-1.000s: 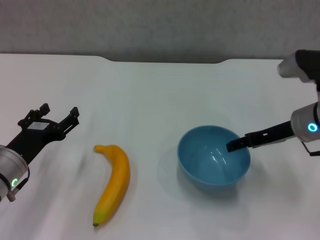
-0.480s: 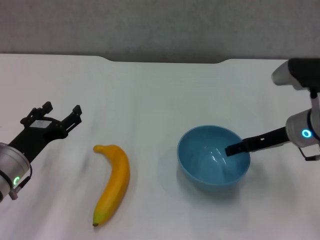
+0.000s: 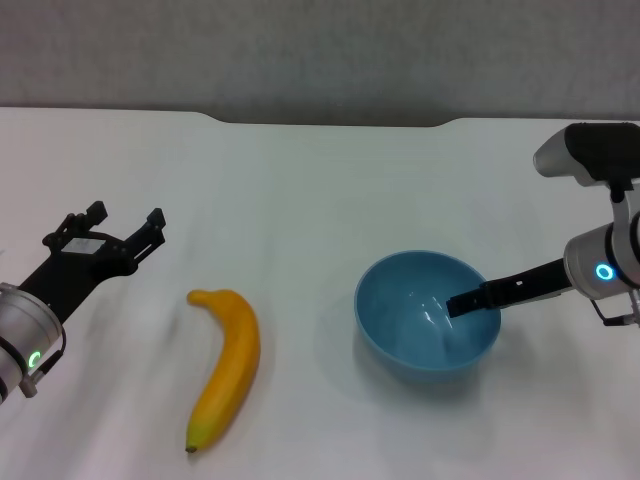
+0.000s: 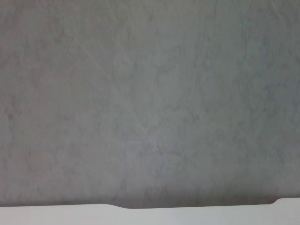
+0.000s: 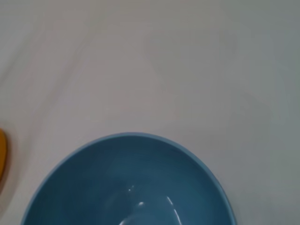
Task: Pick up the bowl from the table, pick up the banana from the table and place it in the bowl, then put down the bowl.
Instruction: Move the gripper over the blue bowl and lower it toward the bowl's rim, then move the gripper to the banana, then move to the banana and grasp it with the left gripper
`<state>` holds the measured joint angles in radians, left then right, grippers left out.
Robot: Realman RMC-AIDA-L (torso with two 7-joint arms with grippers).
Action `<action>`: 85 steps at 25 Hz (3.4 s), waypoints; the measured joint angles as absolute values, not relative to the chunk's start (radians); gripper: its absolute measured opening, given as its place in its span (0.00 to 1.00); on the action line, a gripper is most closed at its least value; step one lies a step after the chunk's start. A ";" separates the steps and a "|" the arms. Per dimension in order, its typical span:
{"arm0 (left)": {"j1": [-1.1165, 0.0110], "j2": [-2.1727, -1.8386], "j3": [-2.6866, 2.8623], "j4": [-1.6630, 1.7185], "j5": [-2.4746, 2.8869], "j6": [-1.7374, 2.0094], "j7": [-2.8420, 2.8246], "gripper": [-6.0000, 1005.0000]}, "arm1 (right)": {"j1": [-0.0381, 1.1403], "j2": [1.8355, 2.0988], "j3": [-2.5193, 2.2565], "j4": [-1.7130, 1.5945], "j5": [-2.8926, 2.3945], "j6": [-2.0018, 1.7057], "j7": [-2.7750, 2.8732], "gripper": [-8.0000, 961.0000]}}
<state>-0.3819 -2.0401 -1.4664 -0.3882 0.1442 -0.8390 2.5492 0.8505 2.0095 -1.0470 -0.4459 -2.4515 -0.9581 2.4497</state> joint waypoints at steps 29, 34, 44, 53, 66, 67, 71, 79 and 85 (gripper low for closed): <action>-0.384 -2.042 -1.465 -0.388 0.144 -0.839 2.548 0.86 | 0.841 2.010 -1.121 -0.445 -2.457 -0.904 2.454 0.40; -0.382 -2.042 -1.465 -0.388 0.144 -0.839 2.548 0.86 | 0.834 2.013 -1.126 -0.445 -2.454 -0.880 2.451 0.28; -0.382 -2.041 -1.464 -0.388 0.143 -0.839 2.544 0.86 | 0.834 2.015 -1.125 -0.445 -2.452 -0.864 2.453 0.03; -0.336 -2.025 -1.375 -0.628 0.289 -0.624 2.425 0.86 | 0.759 2.014 -1.124 -0.530 -2.411 -0.874 2.454 0.03; -0.224 -1.867 -1.041 -1.320 0.659 0.087 1.831 0.86 | 0.719 2.011 -1.124 -0.601 -2.410 -0.897 2.464 0.03; -0.237 -1.849 -1.013 -1.332 0.621 0.117 1.835 0.86 | 0.715 2.010 -1.123 -0.614 -2.410 -0.903 2.465 0.03; -0.319 -1.789 -0.916 -1.386 0.352 0.307 1.978 0.86 | 0.683 2.010 -1.122 -0.695 -2.410 -0.936 2.479 0.03; -0.364 -1.983 -1.174 -1.464 -0.168 0.834 2.794 0.86 | 0.667 2.012 -1.125 -0.755 -2.411 -0.954 2.493 0.03; -0.399 -2.030 -1.200 -1.446 -0.110 0.977 2.873 0.86 | 0.666 2.012 -1.124 -0.761 -2.402 -0.955 2.494 0.03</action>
